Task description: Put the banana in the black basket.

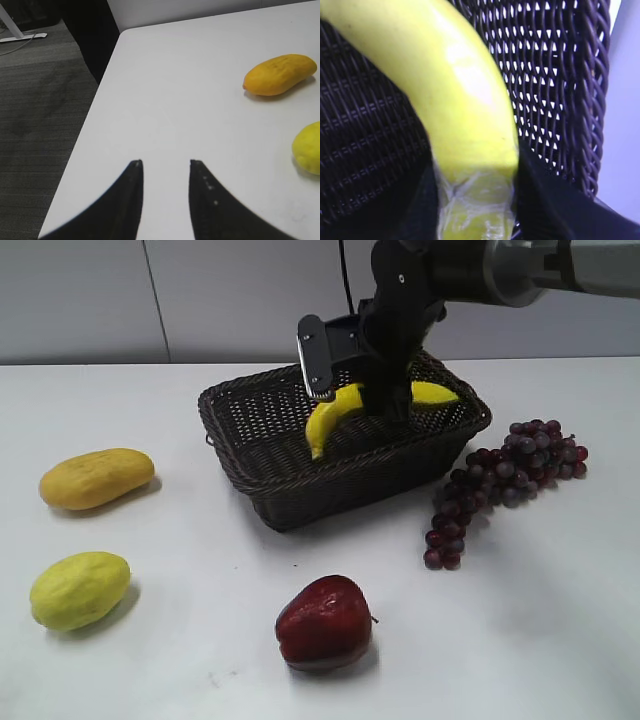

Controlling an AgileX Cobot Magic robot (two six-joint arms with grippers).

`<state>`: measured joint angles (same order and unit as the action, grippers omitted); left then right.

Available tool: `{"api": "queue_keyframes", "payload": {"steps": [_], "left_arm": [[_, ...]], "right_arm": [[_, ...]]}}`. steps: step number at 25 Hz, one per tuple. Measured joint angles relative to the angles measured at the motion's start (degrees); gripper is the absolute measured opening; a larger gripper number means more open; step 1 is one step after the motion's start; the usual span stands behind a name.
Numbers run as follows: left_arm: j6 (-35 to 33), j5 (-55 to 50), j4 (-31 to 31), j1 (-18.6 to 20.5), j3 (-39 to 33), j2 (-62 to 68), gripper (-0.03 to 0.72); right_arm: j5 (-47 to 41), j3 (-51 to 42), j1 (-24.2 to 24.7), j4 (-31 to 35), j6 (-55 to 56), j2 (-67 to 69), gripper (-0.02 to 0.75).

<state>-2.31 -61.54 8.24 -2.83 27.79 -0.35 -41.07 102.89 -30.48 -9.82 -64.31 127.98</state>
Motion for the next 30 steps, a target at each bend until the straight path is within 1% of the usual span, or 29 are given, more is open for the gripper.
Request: {"api": "queue_keyframes", "payload": {"steps": [4,6,7,9,11,14,17,20,23,26,30], "left_arm": [[0.0,0.0,0.0,0.0,0.0,0.0,0.232],[0.0,0.0,0.0,0.0,0.0,0.0,0.232],[0.0,0.0,0.0,0.0,0.0,0.0,0.233],[0.0,0.0,0.0,0.0,0.0,0.0,0.233],[0.0,0.0,0.0,0.0,0.0,0.0,0.232],[0.0,0.0,0.0,0.0,0.0,0.0,0.232],[0.0,0.0,0.0,0.0,0.0,0.0,0.232],[0.0,0.0,0.0,0.0,0.0,0.0,0.232],[0.0,0.0,0.0,0.0,0.0,0.0,0.232],[0.0,0.0,0.0,0.0,0.0,0.0,0.232],[0.0,0.0,0.0,0.0,0.0,0.0,0.232]], "right_arm": [[-0.72,0.0,0.0,0.17,-0.08,0.0,0.601],[-1.13,0.0,0.0,0.17,-0.08,0.0,0.657],[-1.3,0.0,0.0,0.17,0.1,0.0,0.671],[-1.62,0.04,0.0,0.18,0.95,0.0,0.683],[-2.03,0.24,0.0,0.18,4.15,-0.06,0.687],[-3.46,2.18,0.0,0.18,14.24,-0.47,0.687],[-8.3,6.29,0.0,-0.15,22.93,-0.73,0.687],[-14.98,11.07,0.12,-0.3,29.73,-0.72,0.686],[-19.83,15.71,0.94,-0.24,36.36,-0.72,0.68],[-24.07,19.3,3.29,-0.24,42.0,-0.85,0.673],[-27.7,20.58,9.34,-0.07,47.56,-1.13,0.657]]}}
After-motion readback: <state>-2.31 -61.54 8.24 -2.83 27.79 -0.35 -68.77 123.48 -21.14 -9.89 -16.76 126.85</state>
